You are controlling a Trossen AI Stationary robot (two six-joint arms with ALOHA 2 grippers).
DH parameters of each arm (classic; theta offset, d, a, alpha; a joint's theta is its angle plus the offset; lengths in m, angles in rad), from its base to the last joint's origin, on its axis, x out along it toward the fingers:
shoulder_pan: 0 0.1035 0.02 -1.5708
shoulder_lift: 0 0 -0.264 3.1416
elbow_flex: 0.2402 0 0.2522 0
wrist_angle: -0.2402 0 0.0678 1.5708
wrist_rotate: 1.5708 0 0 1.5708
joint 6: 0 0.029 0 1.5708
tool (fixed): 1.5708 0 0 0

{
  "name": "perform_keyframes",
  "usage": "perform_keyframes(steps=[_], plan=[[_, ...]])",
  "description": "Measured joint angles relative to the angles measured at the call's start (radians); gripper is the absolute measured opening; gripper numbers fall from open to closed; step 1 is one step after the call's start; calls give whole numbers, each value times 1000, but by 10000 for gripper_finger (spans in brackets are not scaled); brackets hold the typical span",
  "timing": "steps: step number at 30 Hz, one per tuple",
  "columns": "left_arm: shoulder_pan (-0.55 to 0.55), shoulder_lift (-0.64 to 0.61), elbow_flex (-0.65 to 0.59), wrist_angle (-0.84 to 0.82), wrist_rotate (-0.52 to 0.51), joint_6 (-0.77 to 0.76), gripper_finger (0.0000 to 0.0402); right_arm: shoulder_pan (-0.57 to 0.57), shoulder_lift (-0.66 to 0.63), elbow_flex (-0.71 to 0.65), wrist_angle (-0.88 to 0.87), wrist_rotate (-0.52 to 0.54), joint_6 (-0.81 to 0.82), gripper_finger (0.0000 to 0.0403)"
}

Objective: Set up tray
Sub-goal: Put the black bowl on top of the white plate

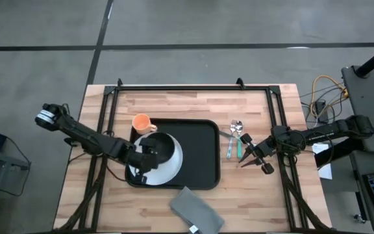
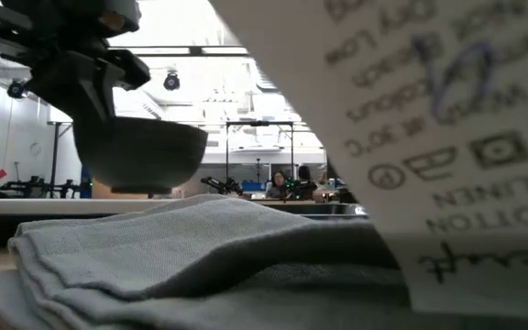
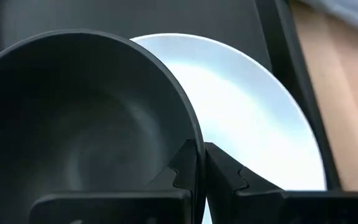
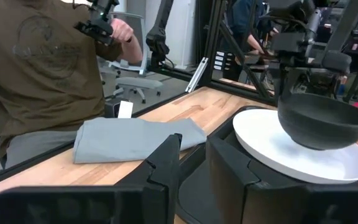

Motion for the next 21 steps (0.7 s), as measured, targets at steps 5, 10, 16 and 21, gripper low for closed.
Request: perform_keyframes(steps=[5,10,16,21], plan=[[-18,-86,-62,20,2,-74,0,0,0,0,0,0,0,70],[-32,-142,-160,130,3,-124,0,0,0,0,0,0,2,79],[-32,-130,-209,180,2,-143,0,0,0,0,0,0,2,86],[-42,-110,-214,208,-3,-144,0,0,0,0,0,0,2,82]])
